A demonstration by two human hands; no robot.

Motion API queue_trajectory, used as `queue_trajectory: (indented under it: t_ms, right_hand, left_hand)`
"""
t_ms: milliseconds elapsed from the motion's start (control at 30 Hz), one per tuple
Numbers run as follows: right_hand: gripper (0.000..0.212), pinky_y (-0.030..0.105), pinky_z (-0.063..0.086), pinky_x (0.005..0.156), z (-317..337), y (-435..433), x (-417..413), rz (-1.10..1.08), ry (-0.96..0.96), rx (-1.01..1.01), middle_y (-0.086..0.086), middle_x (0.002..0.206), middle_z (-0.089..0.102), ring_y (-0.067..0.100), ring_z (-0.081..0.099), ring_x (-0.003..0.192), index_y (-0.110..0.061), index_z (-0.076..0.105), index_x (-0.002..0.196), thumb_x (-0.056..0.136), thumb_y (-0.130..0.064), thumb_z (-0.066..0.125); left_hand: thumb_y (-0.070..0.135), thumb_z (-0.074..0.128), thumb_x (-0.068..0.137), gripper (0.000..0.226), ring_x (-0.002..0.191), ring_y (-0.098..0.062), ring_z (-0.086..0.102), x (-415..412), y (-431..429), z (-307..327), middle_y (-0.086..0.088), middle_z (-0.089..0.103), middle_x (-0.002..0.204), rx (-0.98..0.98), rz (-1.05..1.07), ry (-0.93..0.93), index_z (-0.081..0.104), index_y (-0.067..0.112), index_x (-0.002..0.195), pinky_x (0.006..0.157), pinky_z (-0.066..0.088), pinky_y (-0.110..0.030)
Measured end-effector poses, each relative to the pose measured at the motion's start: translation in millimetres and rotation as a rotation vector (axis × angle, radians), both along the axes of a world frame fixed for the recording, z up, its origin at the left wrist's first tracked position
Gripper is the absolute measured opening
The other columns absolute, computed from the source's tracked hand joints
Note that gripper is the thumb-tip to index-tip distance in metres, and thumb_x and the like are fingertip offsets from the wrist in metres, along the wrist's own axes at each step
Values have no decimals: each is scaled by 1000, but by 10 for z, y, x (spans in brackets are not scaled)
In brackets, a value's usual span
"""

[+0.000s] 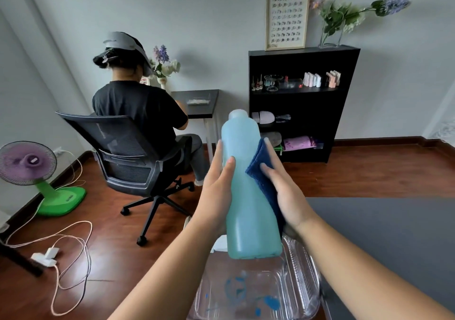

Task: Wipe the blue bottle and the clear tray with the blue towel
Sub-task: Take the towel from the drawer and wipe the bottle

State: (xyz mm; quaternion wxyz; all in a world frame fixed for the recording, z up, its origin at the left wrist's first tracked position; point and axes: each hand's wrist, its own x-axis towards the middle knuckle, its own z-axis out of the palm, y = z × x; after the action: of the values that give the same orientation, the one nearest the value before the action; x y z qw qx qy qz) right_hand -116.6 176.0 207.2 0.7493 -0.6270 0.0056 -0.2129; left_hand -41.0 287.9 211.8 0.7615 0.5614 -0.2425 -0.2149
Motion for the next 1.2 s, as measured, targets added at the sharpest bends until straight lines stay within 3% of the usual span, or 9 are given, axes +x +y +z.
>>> queue_trajectory:
  t_ms: [133, 267, 367, 533, 633, 733, 900, 1000, 1200]
  right_hand:
    - [57, 29, 32, 115, 21, -9, 59, -94, 68, -134, -15, 156, 27, 1, 32, 140, -37, 26, 147, 99, -15, 45]
    - [57, -5, 20, 100, 104, 82, 71, -78, 51, -311, -21, 157, 4, -33, 13, 124, -37, 25, 146, 100, -9, 43]
    - [54, 3, 18, 109, -27, 219, -132, -37, 1, -395, -30, 155, -5, -23, 4, 135, -44, 27, 142, 99, -18, 46]
    - [52, 7, 14, 112, -384, 471, -527, -78, -50, -509, -32, 156, -4, -9, 1, 144, -50, 26, 144, 95, -43, 43]
    - [52, 10, 20, 111, -189, 311, -360, -87, -49, -396, -27, 158, 1, -14, 8, 141, -44, 33, 142, 94, -29, 45]
    - [52, 2, 26, 102, 115, 55, -114, -72, -64, -311, -15, 159, 9, -15, 17, 138, -28, 29, 145, 99, -9, 41]
    - [58, 23, 35, 110, 27, 119, -147, -51, -35, -72, -22, 154, 27, -3, 34, 137, -48, 24, 142, 96, -22, 47]
    - [57, 38, 25, 119, -114, 186, -259, -153, 19, -110, -20, 157, 21, 1, 24, 143, -50, 24, 141, 98, -21, 47]
    - [57, -3, 27, 99, 18, 203, -171, -185, 24, -252, -27, 156, 4, -30, 14, 128, -47, 29, 138, 98, -13, 48]
  left_hand:
    - [29, 51, 98, 51, 117, -19, 60, 23, 11, 14, 6, 56, 136, 109, 60, -121, 34, 46, 142, 98, 49, -48]
    - [34, 53, 96, 58, 112, -17, 63, -56, 32, -67, 14, 58, 132, 63, 47, -41, 24, 57, 141, 95, 51, -46]
    - [32, 48, 99, 53, 116, -17, 61, 49, 56, -42, 9, 57, 135, 13, 32, 19, 27, 47, 145, 99, 47, -44]
    - [36, 47, 98, 48, 110, -11, 64, 91, 132, -78, 19, 61, 127, 33, -29, 65, 31, 50, 142, 87, 54, -33]
    - [30, 41, 101, 47, 124, -23, 55, -15, 130, -114, 5, 52, 141, -34, -111, 105, 30, 41, 145, 104, 42, -49]
    - [31, 42, 101, 47, 126, -29, 52, -133, 88, -95, -1, 49, 144, -73, -157, 94, 30, 41, 145, 105, 38, -56]
    - [34, 47, 99, 45, 114, -24, 63, -117, 42, -30, 5, 61, 131, -61, -86, 140, 37, 41, 142, 90, 53, -47]
    - [32, 44, 100, 40, 102, -14, 68, -145, 24, -65, 18, 69, 113, 22, -44, 70, 41, 45, 137, 75, 58, -32]
    - [40, 44, 99, 44, 116, -20, 61, -191, 85, -23, 9, 59, 134, 41, -136, 101, 33, 50, 141, 98, 48, -49]
